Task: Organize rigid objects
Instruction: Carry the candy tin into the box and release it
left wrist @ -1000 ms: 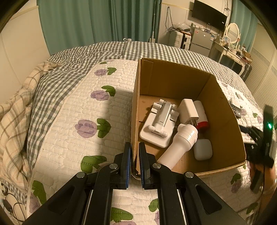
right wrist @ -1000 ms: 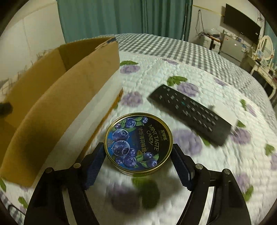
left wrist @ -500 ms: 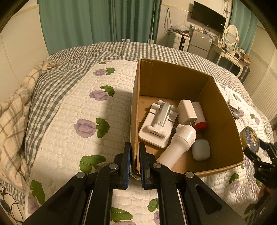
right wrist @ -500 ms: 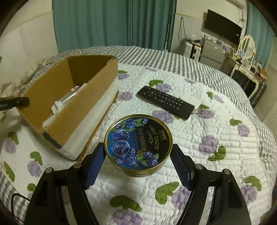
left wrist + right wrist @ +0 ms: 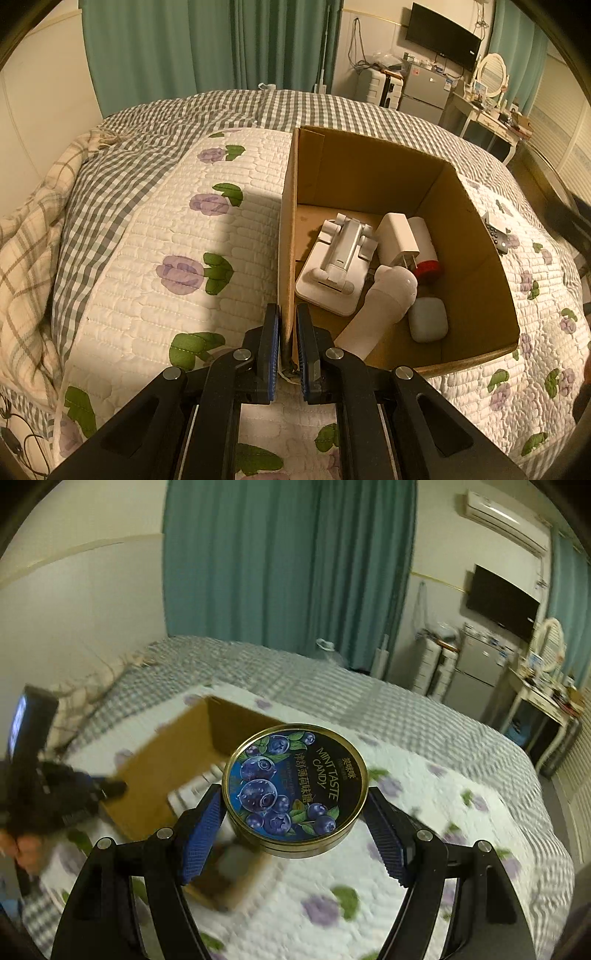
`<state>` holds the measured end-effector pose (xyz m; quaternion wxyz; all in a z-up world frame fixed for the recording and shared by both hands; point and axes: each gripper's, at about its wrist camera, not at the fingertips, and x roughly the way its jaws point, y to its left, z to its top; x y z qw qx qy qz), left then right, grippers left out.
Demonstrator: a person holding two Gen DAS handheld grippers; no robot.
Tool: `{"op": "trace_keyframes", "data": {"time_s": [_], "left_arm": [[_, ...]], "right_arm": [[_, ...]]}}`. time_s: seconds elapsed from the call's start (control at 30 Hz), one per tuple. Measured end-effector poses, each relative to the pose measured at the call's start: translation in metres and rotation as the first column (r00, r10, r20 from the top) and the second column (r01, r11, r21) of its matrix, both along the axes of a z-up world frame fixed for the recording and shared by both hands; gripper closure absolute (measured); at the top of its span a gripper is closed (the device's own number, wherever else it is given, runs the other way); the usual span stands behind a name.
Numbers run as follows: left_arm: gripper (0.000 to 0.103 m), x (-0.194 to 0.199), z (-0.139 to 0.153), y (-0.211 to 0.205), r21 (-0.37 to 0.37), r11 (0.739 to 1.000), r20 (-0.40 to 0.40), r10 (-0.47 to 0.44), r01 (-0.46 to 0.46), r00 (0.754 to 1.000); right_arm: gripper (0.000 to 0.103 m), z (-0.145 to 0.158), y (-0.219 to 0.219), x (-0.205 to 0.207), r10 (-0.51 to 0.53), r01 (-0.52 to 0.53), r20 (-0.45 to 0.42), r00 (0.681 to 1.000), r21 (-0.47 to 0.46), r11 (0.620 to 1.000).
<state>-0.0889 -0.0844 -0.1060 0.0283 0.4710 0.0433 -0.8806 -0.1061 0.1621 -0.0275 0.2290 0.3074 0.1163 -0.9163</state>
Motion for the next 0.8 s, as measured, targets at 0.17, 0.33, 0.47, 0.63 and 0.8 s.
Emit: {"op": "trace_keyframes", "data": {"time_s": [0.17,0.33,0.47,0.63,0.8], "left_arm": [[0.095,0.0,0.0,0.0,0.0,1.0,-0.003,-0.006,0.006,1.0],[0.095,0.0,-0.001,-0.002,0.012,1.0,-0.007,-0.009,0.009,1.0],[0.095,0.0,-0.002,-0.001,0.007,1.0,-0.011,-0.013,0.013,1.0],[0.095,-0.001,-0.002,-0.002,0.013,1.0,-0.01,-0.009,0.009,1.0],[0.095,-0.002,-0.002,-0.001,0.013,1.0,-0.008,-0.009,0.009,1.0]], "right_arm": [[0.028,-0.012,-0.05,-0.021,0.07,-0.07,0.03,0.997,0.002,0.998],[0.028,-0.046,-0.088,-0.038,0.13,-0.135,0.09,0.987,0.044,0.99],[0.028,-0.065,-0.099,-0.048,0.133,-0.143,0.133,0.982,0.067,0.987],[0.027,-0.073,-0.107,-0.053,0.137,-0.152,0.178,0.975,0.076,0.985],[0.021,-0.075,-0.113,-0.052,0.149,-0.171,0.194,0.97,0.1,0.98]]}}
